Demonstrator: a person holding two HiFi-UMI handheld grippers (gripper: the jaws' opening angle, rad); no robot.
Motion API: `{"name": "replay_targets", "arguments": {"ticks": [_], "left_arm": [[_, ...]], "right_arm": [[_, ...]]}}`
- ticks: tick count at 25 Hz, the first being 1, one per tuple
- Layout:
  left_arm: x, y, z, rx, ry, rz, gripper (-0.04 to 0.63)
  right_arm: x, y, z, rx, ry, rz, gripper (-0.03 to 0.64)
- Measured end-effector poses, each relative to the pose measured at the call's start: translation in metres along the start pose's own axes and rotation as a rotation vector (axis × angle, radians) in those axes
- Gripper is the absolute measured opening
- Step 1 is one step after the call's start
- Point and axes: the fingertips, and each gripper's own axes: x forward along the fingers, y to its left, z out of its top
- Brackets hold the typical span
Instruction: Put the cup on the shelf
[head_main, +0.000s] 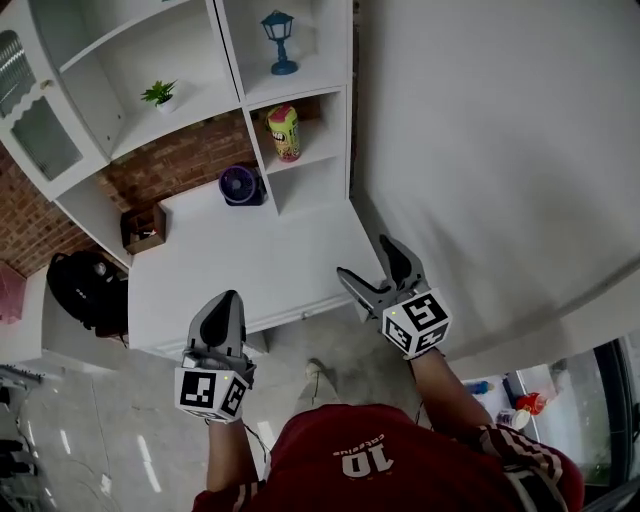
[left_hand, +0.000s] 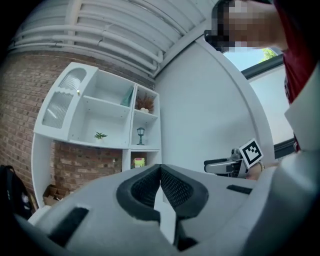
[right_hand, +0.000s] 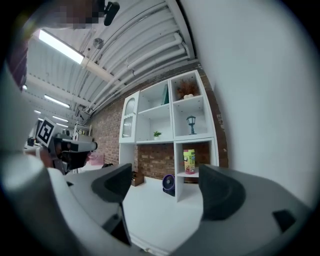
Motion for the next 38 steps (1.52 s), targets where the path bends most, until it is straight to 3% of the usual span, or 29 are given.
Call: {"name": "replay_targets", "arguments": {"ticks": [9, 18, 24, 38], "left_arm": [[-0.051, -0.020, 0.017, -0.004, -0.011, 0.030, -0.006], [-0.052, 0.006, 0.036, 0.011, -0.044, -0.020, -0.006], [-0.062, 0.016, 0.036, -0.029, -0.038, -0.060, -0.006], [-0.068, 0.017, 0.039, -0.027, -0.027, -0.109, -0.006]], "right_arm": [[-0.056, 0.022, 0.026, 0.017, -0.060, -0.005, 0.405], [-0.056, 0.063, 0.060, -0.029, -0.071, -0.014, 0.405], [-0.050, 0.086, 0.070, -0.011, -0.071, 0.005, 0.402], [-0.041, 0.092, 0.076, -0.013, -0.070, 0.008, 0.303]]}}
